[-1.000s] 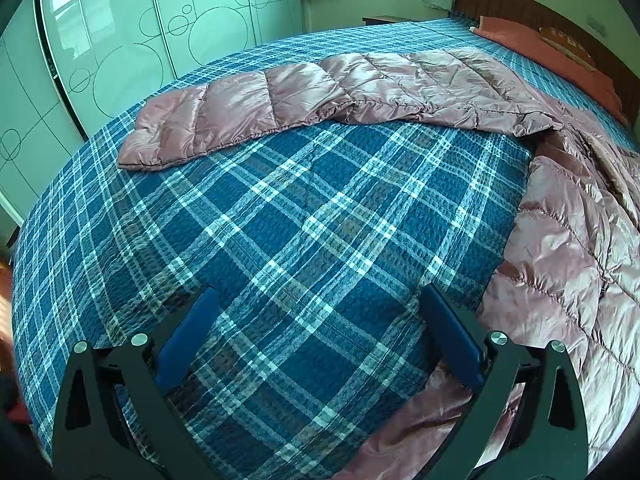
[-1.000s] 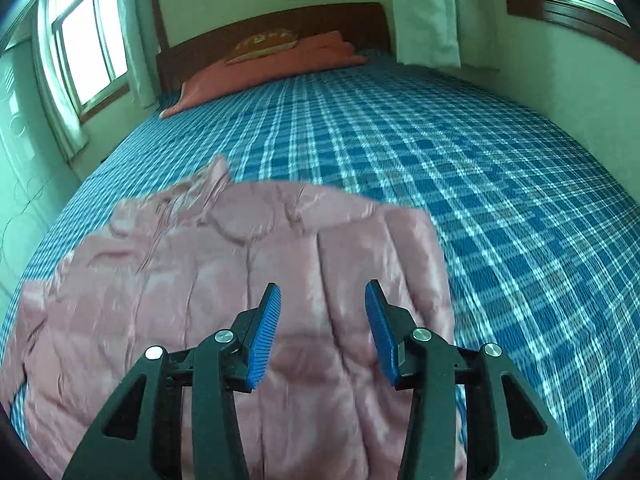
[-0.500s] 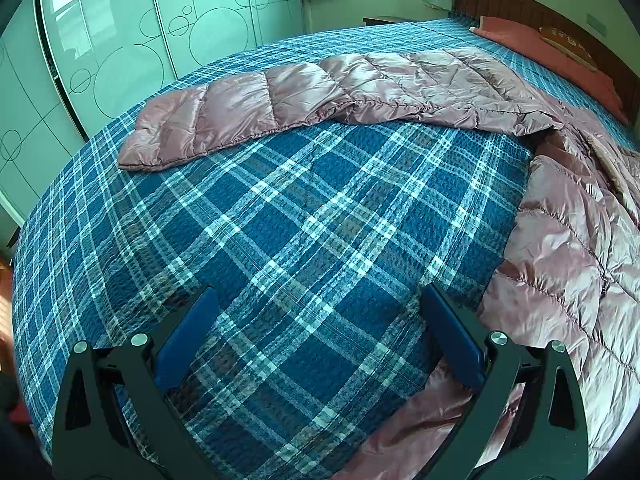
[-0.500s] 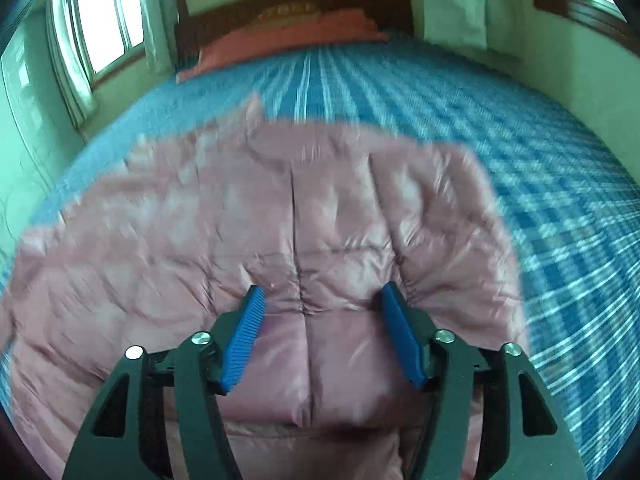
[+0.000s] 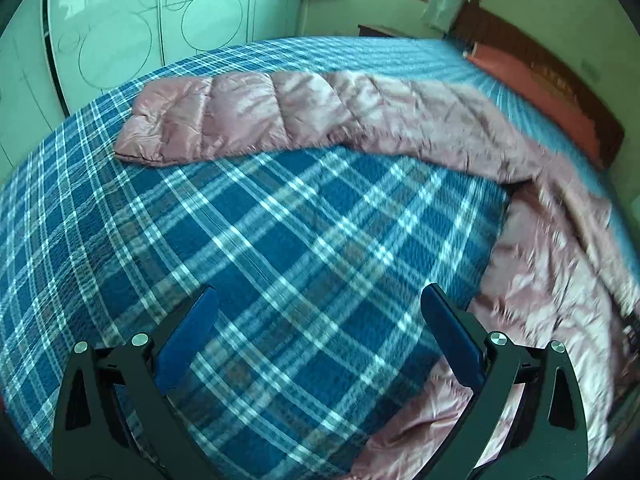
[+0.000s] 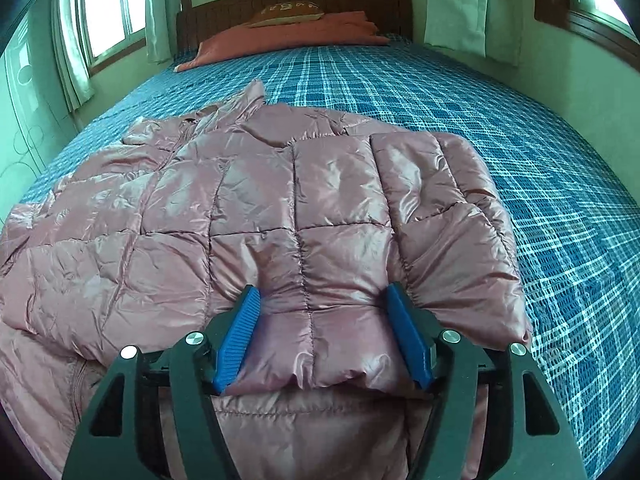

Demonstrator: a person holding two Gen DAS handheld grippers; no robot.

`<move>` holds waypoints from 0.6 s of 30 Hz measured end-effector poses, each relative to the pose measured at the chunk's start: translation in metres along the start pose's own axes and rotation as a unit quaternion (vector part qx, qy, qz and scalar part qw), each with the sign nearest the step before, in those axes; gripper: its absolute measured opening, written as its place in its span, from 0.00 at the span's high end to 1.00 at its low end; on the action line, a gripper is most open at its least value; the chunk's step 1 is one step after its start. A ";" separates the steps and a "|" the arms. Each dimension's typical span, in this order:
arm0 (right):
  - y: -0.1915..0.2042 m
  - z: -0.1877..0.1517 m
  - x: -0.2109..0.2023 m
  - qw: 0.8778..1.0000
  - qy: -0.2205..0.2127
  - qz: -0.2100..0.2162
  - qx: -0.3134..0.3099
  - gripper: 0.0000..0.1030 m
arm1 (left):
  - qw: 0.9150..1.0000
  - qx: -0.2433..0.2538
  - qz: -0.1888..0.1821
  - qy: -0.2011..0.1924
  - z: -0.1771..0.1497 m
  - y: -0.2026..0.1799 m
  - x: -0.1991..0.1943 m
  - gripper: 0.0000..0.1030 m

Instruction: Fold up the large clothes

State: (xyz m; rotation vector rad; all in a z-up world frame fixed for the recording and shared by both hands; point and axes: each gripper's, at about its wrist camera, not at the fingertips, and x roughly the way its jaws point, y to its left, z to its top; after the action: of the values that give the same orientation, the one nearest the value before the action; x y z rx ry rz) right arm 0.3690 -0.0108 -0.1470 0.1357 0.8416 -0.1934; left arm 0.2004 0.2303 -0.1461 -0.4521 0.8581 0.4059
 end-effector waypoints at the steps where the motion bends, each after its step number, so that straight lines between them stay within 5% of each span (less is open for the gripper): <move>1: -0.002 -0.002 -0.001 1.000 -0.001 0.003 0.002 0.36 | 1.000 -0.011 -0.011 -0.002 0.007 0.010 0.002 0.02; 8: 0.001 -0.001 -0.002 1.000 -0.005 0.000 -0.005 0.34 | 0.991 -0.120 -0.033 -0.047 0.063 0.099 0.024 0.14; 14: 0.001 -0.003 -0.002 1.000 -0.007 -0.001 -0.005 0.33 | 0.971 -0.216 -0.083 -0.065 0.102 0.179 0.052 0.16; 16: 0.001 -0.003 -0.002 1.000 -0.007 -0.001 -0.005 0.33 | 0.968 -0.233 -0.054 -0.071 0.112 0.197 0.054 0.45; 18: 0.001 -0.002 -0.002 1.000 -0.008 0.000 -0.005 0.33 | 0.966 -0.245 -0.044 -0.069 0.123 0.209 0.063 0.62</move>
State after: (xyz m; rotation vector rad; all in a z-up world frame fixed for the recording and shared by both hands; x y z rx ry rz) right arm 0.3661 -0.0092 -0.1469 0.1242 0.8272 -0.1908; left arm 0.2075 0.4800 -0.1707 -0.9042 0.5948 0.5634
